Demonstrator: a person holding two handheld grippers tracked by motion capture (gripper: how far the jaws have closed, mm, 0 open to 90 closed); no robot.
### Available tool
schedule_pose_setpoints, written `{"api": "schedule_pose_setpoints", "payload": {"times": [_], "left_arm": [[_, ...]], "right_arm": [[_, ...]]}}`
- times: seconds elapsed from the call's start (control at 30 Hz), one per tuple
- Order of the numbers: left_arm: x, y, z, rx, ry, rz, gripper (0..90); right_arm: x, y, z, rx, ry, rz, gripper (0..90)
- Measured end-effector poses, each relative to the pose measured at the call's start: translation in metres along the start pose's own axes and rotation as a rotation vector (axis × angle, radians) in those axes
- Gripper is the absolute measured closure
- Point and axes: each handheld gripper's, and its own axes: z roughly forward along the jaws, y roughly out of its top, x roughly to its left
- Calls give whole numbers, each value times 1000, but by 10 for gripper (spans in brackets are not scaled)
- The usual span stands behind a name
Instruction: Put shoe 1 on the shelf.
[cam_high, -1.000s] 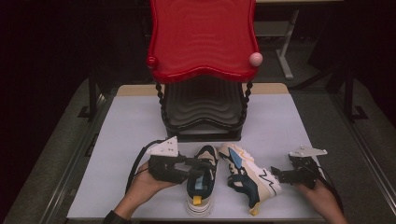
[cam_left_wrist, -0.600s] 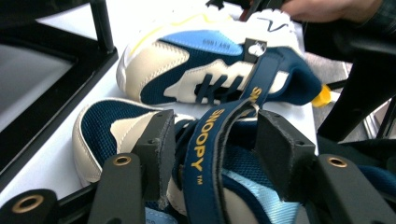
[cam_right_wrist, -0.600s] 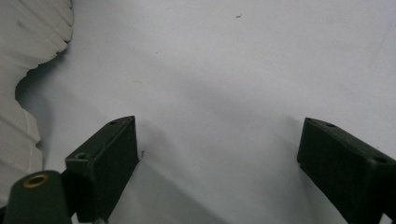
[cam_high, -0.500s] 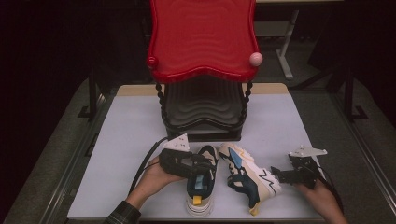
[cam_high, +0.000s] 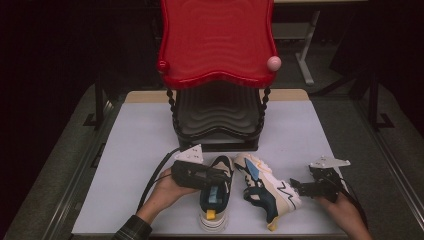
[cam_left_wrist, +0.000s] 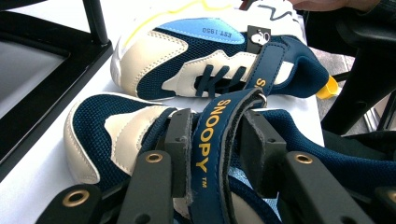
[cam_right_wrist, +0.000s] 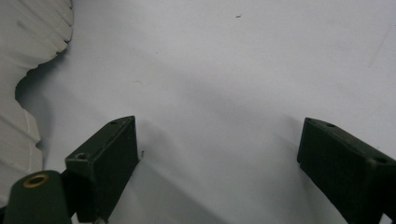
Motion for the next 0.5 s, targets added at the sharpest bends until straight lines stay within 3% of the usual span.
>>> {"api": "schedule_pose_setpoints", "payload": {"times": [0.5], "left_arm": [[-1, 4, -21, -70, -42, -30, 720]], "right_arm": [[0, 0, 0, 0, 0, 1, 115]]}}
